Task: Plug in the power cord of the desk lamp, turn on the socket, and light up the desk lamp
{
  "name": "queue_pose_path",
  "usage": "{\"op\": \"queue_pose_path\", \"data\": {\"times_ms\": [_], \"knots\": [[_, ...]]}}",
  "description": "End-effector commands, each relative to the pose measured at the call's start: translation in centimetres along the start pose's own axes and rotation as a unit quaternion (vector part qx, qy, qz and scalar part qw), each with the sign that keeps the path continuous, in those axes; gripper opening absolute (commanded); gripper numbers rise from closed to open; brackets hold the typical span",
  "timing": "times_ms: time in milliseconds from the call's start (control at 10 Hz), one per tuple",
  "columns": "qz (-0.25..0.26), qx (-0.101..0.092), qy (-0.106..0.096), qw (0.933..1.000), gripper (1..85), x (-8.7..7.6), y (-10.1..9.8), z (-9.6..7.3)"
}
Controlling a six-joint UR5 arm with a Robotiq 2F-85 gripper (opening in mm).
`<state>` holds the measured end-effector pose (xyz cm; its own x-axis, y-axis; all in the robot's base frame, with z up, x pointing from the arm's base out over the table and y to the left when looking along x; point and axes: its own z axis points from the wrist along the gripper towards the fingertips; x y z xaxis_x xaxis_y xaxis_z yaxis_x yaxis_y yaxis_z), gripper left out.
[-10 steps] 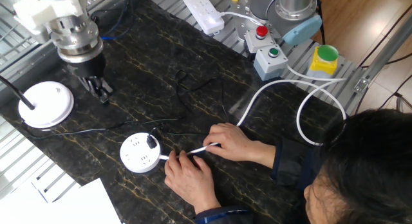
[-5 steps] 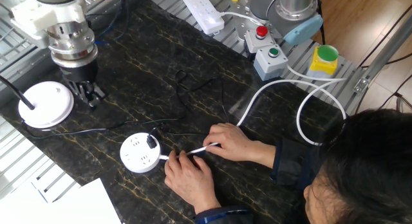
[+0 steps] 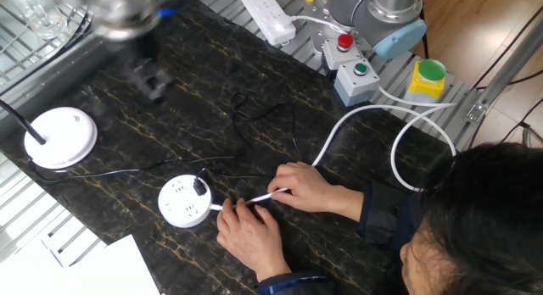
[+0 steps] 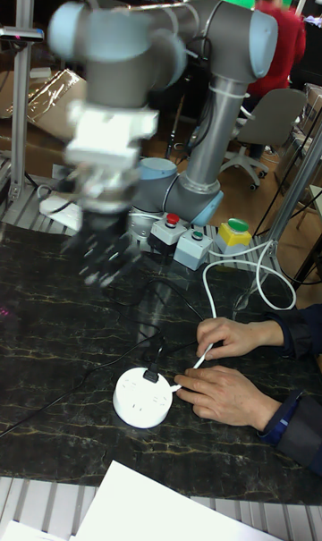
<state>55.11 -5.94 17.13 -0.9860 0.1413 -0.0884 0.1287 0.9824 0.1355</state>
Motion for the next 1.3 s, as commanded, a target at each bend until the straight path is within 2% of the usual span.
{"op": "queue_pose_path", "data": {"times_ms": [0, 100, 200, 400, 500, 600, 800, 1000, 1200], "knots": [[0.097, -0.023, -0.01, 0.995, 1.0, 1.2, 5.8, 0.9], [0.113, -0.023, -0.018, 0.9932, 1.0, 0.1, 6.7, 2.4], [0.107, -0.008, -0.031, 0.9937, 1.0, -0.8, 6.4, 3.7], [0.09, 0.005, -0.034, 0.9953, 1.0, -1.1, 5.6, 3.8], [0.083, 0.009, -0.028, 0.9961, 1.0, -0.9, 5.2, 3.9], [0.079, 0.027, -0.005, 0.9965, 1.0, 0.2, 4.3, 3.8], [0.073, 0.045, -0.002, 0.9963, 1.0, 0.4, 3.1, 3.5], [0.067, 0.04, -0.014, 0.9969, 1.0, -0.6, 3.1, 3.3], [0.061, 0.033, -0.015, 0.9975, 1.0, -0.9, 3.2, 3.1]]}}
